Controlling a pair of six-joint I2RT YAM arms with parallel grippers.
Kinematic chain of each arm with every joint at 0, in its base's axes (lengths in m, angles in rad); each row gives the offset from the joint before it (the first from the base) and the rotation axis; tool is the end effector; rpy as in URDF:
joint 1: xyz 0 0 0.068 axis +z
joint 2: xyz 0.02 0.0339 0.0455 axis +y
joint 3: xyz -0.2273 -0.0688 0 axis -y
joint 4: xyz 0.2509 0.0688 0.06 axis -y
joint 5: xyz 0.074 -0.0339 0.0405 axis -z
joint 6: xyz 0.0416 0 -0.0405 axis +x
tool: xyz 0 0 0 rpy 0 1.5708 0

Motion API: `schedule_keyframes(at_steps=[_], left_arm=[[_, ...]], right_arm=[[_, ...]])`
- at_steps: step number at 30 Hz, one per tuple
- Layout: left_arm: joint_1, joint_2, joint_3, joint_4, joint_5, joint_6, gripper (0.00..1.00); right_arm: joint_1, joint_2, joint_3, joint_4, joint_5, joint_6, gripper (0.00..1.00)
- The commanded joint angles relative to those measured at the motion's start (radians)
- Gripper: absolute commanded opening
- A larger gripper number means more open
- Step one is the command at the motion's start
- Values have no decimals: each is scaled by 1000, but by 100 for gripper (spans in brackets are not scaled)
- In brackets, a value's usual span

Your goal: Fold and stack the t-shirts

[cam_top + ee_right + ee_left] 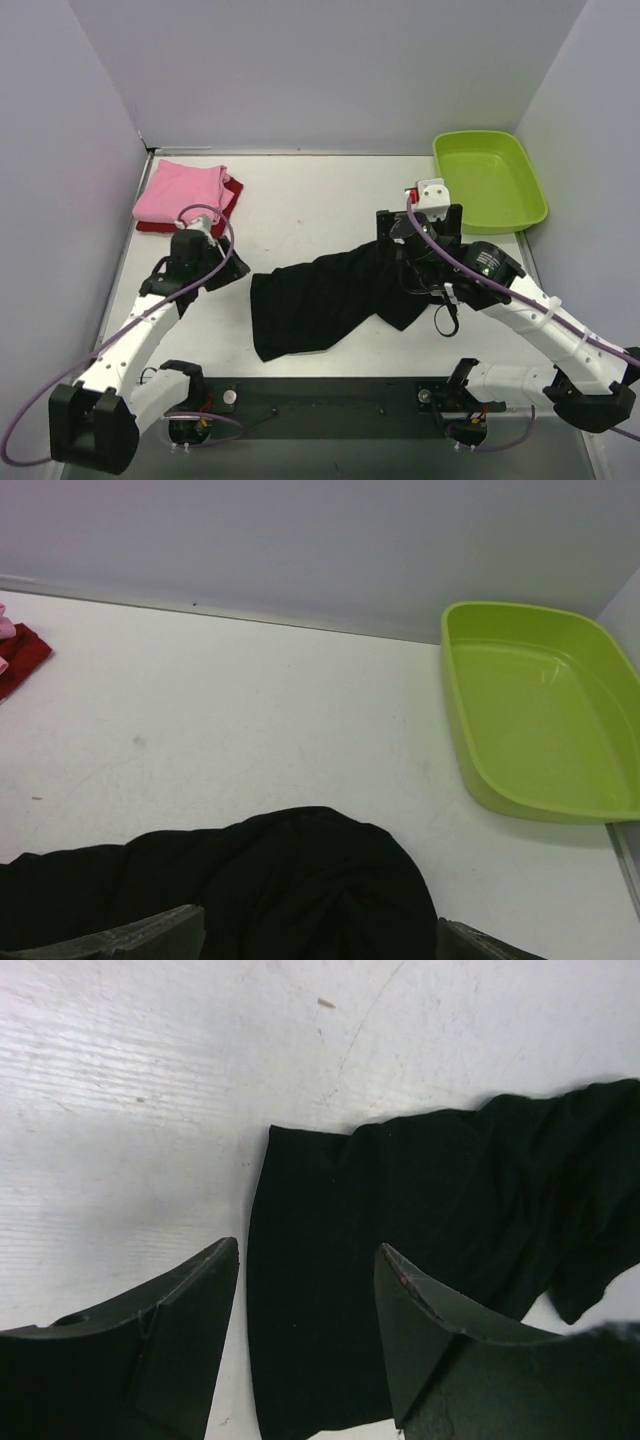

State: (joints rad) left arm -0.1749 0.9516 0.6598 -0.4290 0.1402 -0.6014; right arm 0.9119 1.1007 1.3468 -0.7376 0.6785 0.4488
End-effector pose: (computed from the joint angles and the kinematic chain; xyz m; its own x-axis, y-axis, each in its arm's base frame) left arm 0.2276 -0.0461 0.2079 -0.6919 -0.4467 -0.5673 -0.1404 0.8539 -0.5011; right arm 0.1673 0.1734 0.3853 -0.3804 0.0604 -0.9228 -0.1240 0.9855 0.1157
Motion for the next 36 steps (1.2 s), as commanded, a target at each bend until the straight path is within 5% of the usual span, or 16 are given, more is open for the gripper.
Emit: schedule_keyframes(at_steps=[1,8,27,31,34,36], left_arm=[[-152,130,72,68,-175,-50,66],[-189,355,103,127,-277,-84,65],[-218,638,195,242,-335,-139,65],[-235,656,192,266,-327,-153,54],[-239,659,193,268,-318,-159,32],[-245,656,190,268,-310,-164,25]], right_arm=[[22,34,-40,52,-11,2,100],[38,-7,-127,84,-8,-12,100],[-1,-142,-279,109,-23,-38,100],[-11,-159,-294,109,-26,-38,100],[-18,-162,-301,107,-26,-38,100],[-21,-162,-307,107,-28,-36,100]])
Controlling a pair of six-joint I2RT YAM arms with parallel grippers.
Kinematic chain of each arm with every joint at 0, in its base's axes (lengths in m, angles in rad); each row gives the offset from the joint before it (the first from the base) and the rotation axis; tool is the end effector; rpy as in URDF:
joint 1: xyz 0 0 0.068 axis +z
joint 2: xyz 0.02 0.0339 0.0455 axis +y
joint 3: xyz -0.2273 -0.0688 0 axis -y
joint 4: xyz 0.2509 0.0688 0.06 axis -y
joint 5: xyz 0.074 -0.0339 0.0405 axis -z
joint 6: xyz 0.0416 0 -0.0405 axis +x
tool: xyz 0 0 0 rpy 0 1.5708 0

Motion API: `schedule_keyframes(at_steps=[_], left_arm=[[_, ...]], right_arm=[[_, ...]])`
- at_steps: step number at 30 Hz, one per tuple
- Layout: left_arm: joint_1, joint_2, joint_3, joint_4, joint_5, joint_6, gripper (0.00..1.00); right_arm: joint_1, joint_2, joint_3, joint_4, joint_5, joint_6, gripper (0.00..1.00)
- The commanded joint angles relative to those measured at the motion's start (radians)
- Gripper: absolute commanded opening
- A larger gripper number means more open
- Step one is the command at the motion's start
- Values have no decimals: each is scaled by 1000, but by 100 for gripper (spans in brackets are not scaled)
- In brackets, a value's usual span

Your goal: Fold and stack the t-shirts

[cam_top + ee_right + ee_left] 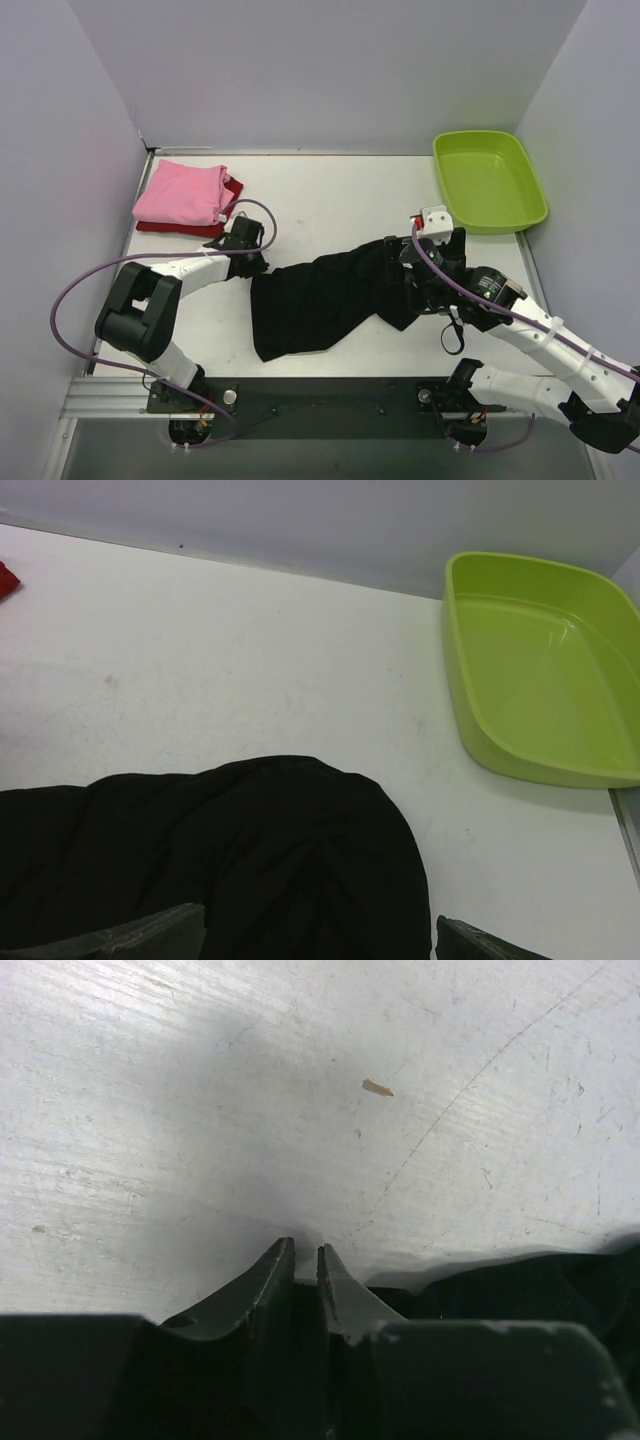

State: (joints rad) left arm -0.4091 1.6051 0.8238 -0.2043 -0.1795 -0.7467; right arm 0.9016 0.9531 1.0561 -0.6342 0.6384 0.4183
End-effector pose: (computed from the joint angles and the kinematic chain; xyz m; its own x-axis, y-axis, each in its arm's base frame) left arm 0.2889 -0.1172 0.1108 -0.7657 -0.3964 -0.5065 -0.2986 0.9166 -0.2659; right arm 0.1586 0.1606 0.3299 -0.4135 0.0030 -0.9105 -0.1566 0.9849 0.0744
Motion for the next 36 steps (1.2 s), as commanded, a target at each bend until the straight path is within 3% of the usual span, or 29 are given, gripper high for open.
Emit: schedule_keyframes(at_steps=[1,5,14,15,16,19,36], left_arm=[[-14,-7,25,42,9,-20,23],[-22,-42,3,39,12,-20,0],[-25,-223,-54,-20,-3,10,0],[-25,-234,-57,-35,-9,12,10],[-25,-249,-58,-41,-17,12,33],[-25,-258,-61,-50,-25,18,54],[-50,-154,-106,-12,-8,-5,59]], right_arm=[[-10,-13,-18,4,9,-6,100],[-13,-4,-25,4,4,2,100],[-29,55,-34,2,-17,16,100],[-29,58,-34,4,-26,20,100],[-29,62,-33,4,-32,22,100],[-30,64,-28,7,-43,22,100],[-30,33,-70,7,-43,31,100]])
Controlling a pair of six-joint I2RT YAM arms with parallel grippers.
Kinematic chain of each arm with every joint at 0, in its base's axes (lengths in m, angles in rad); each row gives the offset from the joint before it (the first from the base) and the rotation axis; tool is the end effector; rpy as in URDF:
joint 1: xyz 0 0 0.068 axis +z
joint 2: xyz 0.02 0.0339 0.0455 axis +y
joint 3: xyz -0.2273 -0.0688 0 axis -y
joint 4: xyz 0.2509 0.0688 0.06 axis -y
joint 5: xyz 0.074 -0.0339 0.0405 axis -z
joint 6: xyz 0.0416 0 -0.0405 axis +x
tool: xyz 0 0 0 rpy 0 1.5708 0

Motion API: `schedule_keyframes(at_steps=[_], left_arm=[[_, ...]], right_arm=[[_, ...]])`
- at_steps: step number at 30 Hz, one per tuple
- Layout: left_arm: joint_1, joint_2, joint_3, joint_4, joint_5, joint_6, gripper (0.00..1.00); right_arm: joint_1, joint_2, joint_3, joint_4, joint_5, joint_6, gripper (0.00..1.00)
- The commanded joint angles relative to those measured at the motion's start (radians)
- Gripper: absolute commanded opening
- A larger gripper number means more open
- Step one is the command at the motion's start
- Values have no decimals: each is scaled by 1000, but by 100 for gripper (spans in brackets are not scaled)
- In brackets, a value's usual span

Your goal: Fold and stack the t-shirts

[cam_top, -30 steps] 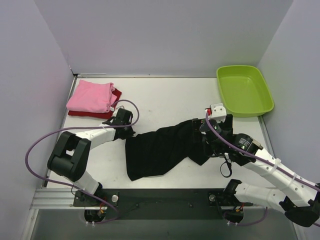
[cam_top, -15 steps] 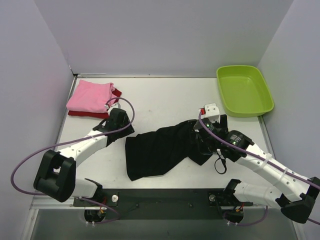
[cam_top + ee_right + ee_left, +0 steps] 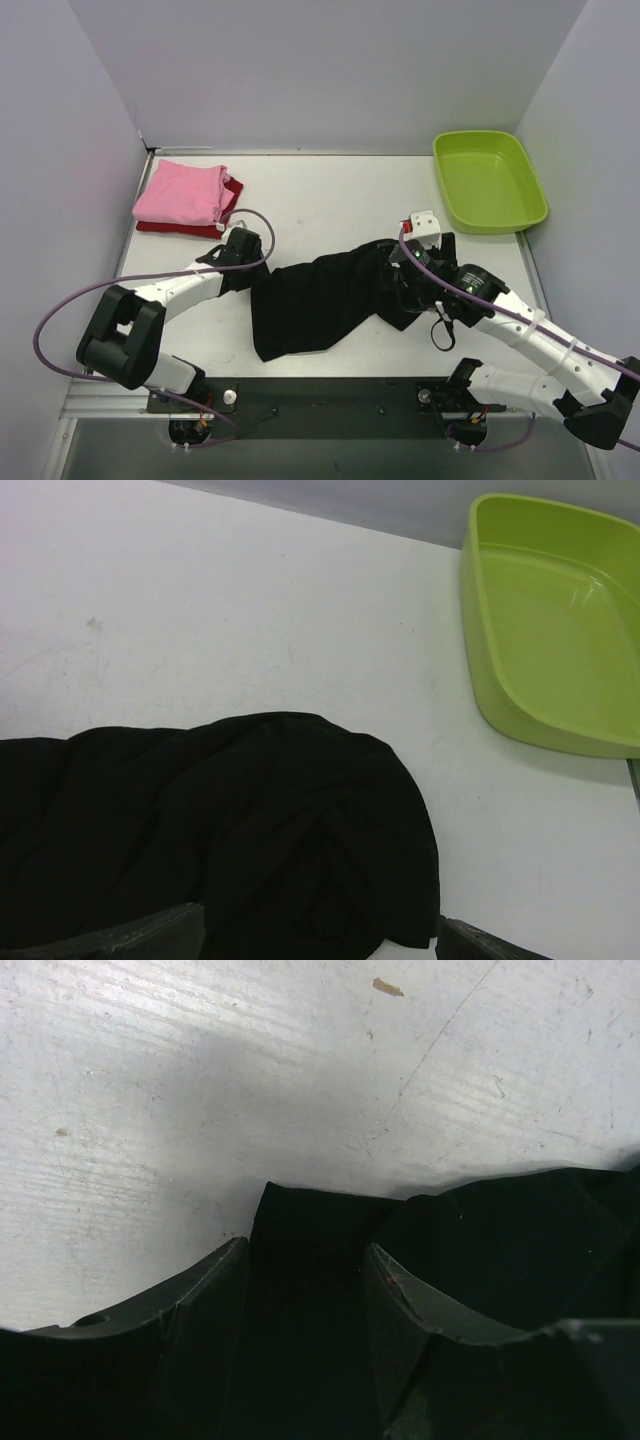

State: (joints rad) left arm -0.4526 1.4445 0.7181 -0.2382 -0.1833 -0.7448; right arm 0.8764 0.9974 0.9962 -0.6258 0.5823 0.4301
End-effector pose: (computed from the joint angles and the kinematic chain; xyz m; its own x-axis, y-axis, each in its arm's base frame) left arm 0.2589 -0.1175 0.1228 -0.7715 -0.3659 -0.5204 -0.2535 0.9271 -0.2761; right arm 0.1684 0.1665 0.3003 -0.4900 -0.0443 -0.8706 -0.1678 0.9848 0.0444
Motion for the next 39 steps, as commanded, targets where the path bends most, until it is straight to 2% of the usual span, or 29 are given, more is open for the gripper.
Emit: schedule_keyframes(at_steps=[1,7,10,11,13,14,20,24,28,32,39], left_arm=[[-6,11,-3,20,-5,-8,59],[-6,48,-11,45,-2,-18,56],[-8,76,-9,66,14,-21,35],[-9,83,-8,69,16,-22,23],[-9,99,-5,77,21,-25,11],[-12,103,-3,80,22,-27,0],[-17,73,1,74,19,-27,0],[-18,-30,7,19,1,-13,0],[-17,-140,9,-41,-21,-2,0],[-12,-242,17,-111,-44,15,0],[-8,-315,23,-153,-53,27,0]], right_arm=[[-5,-8,-11,-2,10,22,100],[-7,-3,-24,0,1,30,100],[-5,-14,-33,-2,7,29,100],[-7,-17,-36,-2,8,29,100],[-8,-26,-42,-2,10,29,100],[-8,-28,-44,-2,10,27,100],[-56,-10,-68,6,25,30,100],[-190,85,-88,61,-68,25,100],[-331,167,-79,161,-186,55,94],[-358,263,-53,222,-268,71,82],[-353,432,-18,336,-387,110,81]])
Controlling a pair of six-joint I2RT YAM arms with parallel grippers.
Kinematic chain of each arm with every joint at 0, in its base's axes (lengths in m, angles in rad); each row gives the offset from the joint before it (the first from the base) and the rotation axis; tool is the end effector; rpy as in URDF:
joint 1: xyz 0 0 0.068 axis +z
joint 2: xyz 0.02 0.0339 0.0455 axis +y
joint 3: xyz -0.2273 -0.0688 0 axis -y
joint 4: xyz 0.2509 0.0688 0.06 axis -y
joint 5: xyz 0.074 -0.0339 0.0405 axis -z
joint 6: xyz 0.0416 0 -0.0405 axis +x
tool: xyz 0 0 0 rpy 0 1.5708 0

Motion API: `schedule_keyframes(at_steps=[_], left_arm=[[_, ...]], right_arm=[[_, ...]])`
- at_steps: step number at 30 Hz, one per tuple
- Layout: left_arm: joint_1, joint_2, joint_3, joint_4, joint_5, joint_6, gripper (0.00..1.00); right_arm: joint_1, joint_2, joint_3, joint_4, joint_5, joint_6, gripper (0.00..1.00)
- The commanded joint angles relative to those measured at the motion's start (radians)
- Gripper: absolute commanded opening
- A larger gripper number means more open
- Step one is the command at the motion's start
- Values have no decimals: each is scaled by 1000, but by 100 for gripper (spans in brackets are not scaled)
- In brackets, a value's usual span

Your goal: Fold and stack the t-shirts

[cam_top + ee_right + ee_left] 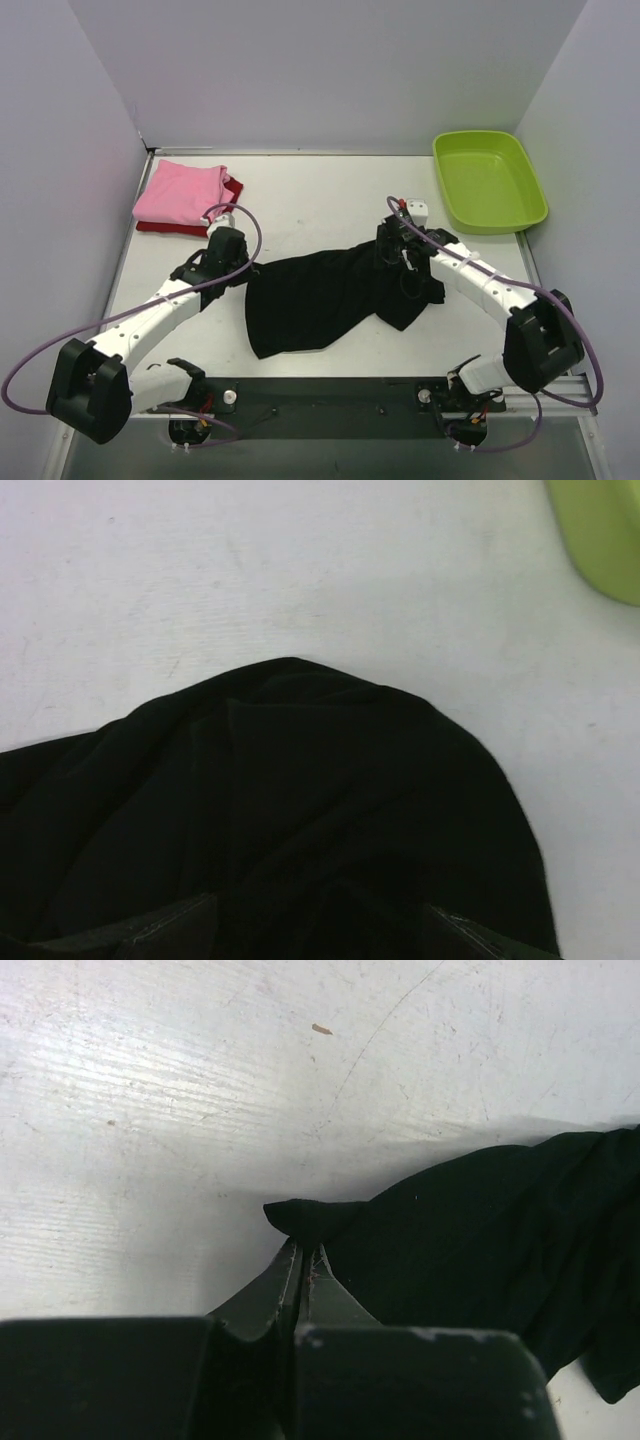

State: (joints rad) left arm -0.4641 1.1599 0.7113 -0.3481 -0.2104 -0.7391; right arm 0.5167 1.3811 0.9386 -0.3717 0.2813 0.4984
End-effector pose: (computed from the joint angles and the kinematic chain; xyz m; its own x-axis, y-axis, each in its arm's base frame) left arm 0.2377 -0.1093 0.1851 -0.6795 -0.3966 -0.6173 -0.2037 0.9102 -0.3605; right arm 0.2733 0.1420 0.2006 -0.7030 0.1287 -0.6994 0.0309 0.9881 0.1508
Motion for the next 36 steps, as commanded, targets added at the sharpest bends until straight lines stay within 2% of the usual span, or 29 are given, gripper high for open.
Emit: schedule_keyframes(at_steps=[1,3,4,5,6,7,8,12,16,21,27,30,36], left_arm=[[4,-32,30,-46,-26,23,0],[5,-35,30,-48,-26,26,0],[5,-37,27,-49,-24,27,0],[5,-37,27,-51,-24,29,0],[7,-43,27,-51,-24,30,0],[7,-45,30,-54,-24,32,0],[8,-46,33,-64,-27,33,0],[18,-88,85,-110,-62,59,0],[41,-146,229,-198,-93,98,0],[111,-247,447,-239,-89,174,0],[215,-331,618,-273,-118,254,0],[223,-358,640,-293,-161,277,0],[225,-396,593,-307,-167,265,0]], right_arm=[[9,61,43,103,-90,45,81],[17,102,51,112,-94,52,77],[19,116,60,117,-96,52,70],[20,140,66,117,-85,54,47],[19,150,72,116,-76,48,31],[20,154,92,96,-61,48,10],[22,150,100,85,-35,45,0],[69,84,212,12,69,-26,0],[149,-26,389,-44,168,-129,0],[181,-244,546,-47,170,-216,0],[181,-439,566,-79,335,-279,0],[180,-505,545,-93,420,-299,0],[180,-547,500,-159,446,-273,0]])
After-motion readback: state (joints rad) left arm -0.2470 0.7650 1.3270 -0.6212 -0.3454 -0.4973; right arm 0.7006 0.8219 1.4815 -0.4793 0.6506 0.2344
